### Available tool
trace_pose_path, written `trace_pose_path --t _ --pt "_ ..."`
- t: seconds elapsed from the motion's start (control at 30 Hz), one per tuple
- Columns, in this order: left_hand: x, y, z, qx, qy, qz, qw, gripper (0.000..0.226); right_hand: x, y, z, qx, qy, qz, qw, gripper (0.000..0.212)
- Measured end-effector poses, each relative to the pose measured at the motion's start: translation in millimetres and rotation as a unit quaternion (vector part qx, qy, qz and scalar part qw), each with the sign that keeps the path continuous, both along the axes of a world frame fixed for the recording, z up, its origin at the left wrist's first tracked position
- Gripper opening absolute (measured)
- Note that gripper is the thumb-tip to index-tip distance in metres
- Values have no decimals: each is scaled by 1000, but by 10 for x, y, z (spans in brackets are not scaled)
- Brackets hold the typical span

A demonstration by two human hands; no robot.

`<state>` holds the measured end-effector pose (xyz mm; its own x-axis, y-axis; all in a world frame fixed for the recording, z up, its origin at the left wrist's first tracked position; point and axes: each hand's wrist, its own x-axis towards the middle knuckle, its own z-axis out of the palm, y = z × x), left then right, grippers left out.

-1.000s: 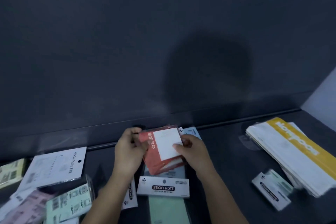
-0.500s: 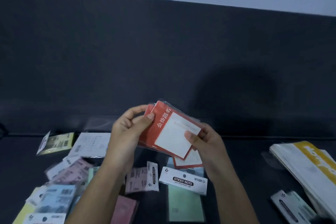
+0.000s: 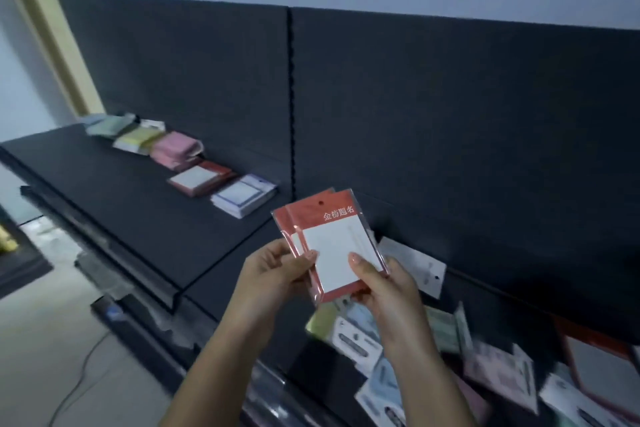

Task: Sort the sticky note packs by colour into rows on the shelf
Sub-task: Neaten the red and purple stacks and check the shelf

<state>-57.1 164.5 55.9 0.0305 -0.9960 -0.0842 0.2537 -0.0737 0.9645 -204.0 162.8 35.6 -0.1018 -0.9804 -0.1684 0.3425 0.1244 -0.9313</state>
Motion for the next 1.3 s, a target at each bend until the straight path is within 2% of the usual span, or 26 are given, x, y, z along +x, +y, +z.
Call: trace_pose_path --t 0.17,0.3,0.4,0.67,0.77,0.87,0.93,1.07,1.2,1.3 --pt "1135 19 -22 22 -26 109 994 14 1070 -177 7 -19 86 78 993 8" --pt "1815 3 -73 19 -10 195 981 18 1816 -231 -64 -4 102 116 988 12" --pt "2155 -56 -158 16 -40 211 976 20 2247 -286 -156 1 132 154 979 13" --pt "2684 -658 -292 16 -103 161 982 29 2848 -1026 -241 -5 173 164 971 8" --pt "2845 -1053 -289 28 -134 115 984 30 3019 -1429 -239 -1 147 140 979 9" --pt "2996 -1470 -242 41 -178 110 977 68 3198 -1815 -215 13 89 80 993 10" --pt "3093 -1737 -213 37 -205 122 970 64 3305 -2045 -215 5 85 47 995 8" --pt "3248 -2235 -343 34 -242 110 963 32 3451 -2425 -338 -17 147 8 989 19" --pt "3346 -2683 -498 9 -262 52 964 29 3537 -2733 -516 -14 281 -35 959 28" --pt "3412 -2991 -634 -8 -310 -13 951 31 3630 -2931 -627 15 351 -71 933 31"
